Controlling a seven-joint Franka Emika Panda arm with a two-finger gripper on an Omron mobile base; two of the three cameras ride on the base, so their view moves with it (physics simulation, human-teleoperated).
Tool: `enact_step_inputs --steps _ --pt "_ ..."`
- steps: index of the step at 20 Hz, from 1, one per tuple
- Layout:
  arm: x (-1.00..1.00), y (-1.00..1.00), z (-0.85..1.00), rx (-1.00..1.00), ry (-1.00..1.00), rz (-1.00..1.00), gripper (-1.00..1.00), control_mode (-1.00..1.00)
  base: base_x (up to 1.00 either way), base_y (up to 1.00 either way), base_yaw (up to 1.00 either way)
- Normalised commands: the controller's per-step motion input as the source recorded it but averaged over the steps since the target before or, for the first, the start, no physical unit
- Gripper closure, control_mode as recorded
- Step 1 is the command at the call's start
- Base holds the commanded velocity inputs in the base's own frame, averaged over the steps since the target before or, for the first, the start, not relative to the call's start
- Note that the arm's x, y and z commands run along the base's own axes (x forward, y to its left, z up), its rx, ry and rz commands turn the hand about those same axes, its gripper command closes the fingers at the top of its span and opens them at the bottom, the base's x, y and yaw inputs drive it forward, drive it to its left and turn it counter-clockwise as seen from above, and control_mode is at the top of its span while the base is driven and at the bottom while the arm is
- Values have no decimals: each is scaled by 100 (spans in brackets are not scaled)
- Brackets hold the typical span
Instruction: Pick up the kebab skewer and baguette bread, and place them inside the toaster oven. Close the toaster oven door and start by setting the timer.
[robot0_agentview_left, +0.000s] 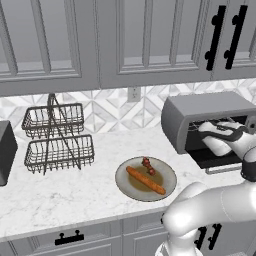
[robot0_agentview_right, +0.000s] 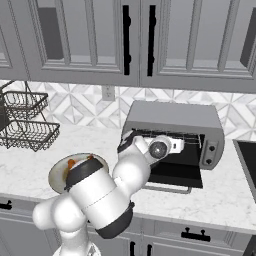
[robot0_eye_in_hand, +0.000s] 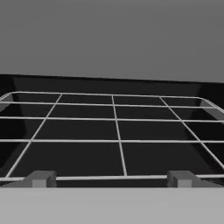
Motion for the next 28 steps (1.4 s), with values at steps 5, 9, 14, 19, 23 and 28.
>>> enact_step_inputs --steps 5,9,14,19,23,28 --pt "0 0 -2 0 2 0 -100 -100 0 0 0" --pt "20 0 2 0 0 0 -100 -100 0 0 0" --pt "37 0 0 0 0 0 -100 -100 0 0 0" --pt "42 0 0 0 0 0 -100 -100 0 0 0" --pt "18 -1 0 2 0 0 -100 -100 0 0 0" --pt "10 -1 0 0 0 0 -100 -100 0 0 0"
